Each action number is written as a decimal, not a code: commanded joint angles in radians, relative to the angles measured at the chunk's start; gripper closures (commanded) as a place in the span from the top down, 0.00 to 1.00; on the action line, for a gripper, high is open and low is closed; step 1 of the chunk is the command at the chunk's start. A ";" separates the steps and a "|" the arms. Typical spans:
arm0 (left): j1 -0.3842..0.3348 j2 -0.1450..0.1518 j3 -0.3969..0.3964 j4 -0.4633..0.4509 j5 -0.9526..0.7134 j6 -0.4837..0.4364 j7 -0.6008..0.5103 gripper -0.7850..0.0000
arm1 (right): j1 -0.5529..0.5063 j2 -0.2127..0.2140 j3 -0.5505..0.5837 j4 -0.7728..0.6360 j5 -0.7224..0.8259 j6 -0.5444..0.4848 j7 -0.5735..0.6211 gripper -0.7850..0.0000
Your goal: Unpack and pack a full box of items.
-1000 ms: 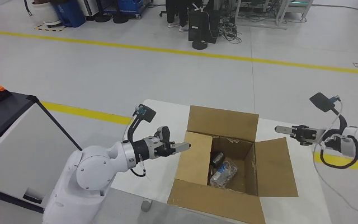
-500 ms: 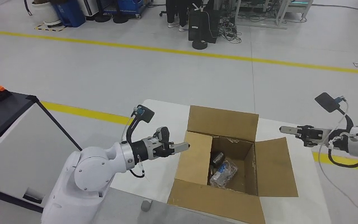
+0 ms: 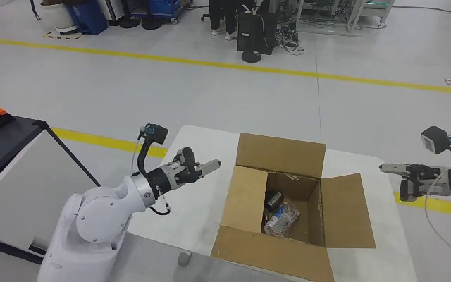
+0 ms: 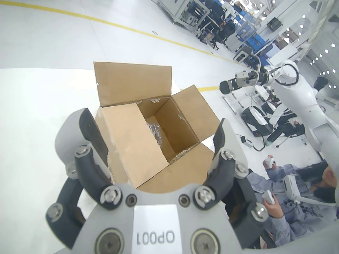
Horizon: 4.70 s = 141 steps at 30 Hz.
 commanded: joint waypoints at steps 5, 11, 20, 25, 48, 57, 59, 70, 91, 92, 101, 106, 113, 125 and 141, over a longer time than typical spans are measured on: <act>0.031 0.003 -0.052 -0.010 -0.031 0.030 0.048 1.00 | -0.025 -0.048 -0.029 0.072 0.068 -0.030 0.189 1.00; 0.039 0.002 -0.060 -0.006 -0.071 0.029 0.071 1.00 | -0.009 -0.120 -0.060 0.154 0.049 -0.040 0.269 1.00; 0.039 0.002 -0.060 -0.006 -0.071 0.029 0.071 1.00 | 0.052 -0.219 -0.104 0.246 -0.010 -0.049 0.310 1.00; 0.039 0.002 -0.060 -0.006 -0.071 0.029 0.071 1.00 | 0.099 -0.279 -0.137 0.287 -0.025 -0.051 0.344 1.00; 0.039 0.002 -0.060 -0.006 -0.071 0.029 0.071 1.00 | 0.310 -0.398 -0.269 0.204 0.005 -0.064 0.356 1.00; 0.039 0.002 -0.060 -0.006 -0.071 0.029 0.071 1.00 | 0.410 -0.469 -0.358 0.192 -0.048 -0.016 0.356 1.00; 0.039 0.002 -0.060 -0.006 -0.071 0.029 0.071 1.00 | 0.432 -0.493 -0.383 0.214 -0.065 -0.003 0.356 1.00; 0.039 0.002 -0.060 -0.006 -0.071 0.029 0.071 1.00 | 0.522 -0.628 -0.529 0.357 -0.146 0.068 0.356 1.00; 0.039 0.002 -0.060 -0.006 -0.071 0.029 0.071 1.00 | 0.582 -0.758 -0.702 0.492 -0.250 0.114 0.356 1.00; 0.039 0.002 -0.060 -0.006 -0.071 0.029 0.071 1.00 | 0.585 -0.760 -0.709 0.495 -0.252 0.112 0.356 1.00; 0.039 0.002 -0.060 -0.006 -0.071 0.029 0.071 1.00 | 0.617 -0.766 -0.739 0.492 -0.221 0.065 0.356 1.00; 0.039 0.002 -0.060 -0.006 -0.071 0.029 0.071 1.00 | 0.659 -0.716 -0.724 0.449 -0.139 0.000 0.356 1.00; 0.039 0.002 -0.060 -0.006 -0.071 0.029 0.071 1.00 | 0.703 -0.570 -0.679 0.383 -0.012 -0.079 0.356 1.00; 0.039 0.002 -0.060 -0.006 -0.071 0.029 0.071 1.00 | 0.650 -0.317 -0.605 0.355 0.143 -0.159 0.356 1.00; 0.043 0.002 -0.064 -0.002 -0.064 0.029 0.083 1.00 | 0.625 -0.281 -0.597 0.342 0.176 -0.164 0.356 1.00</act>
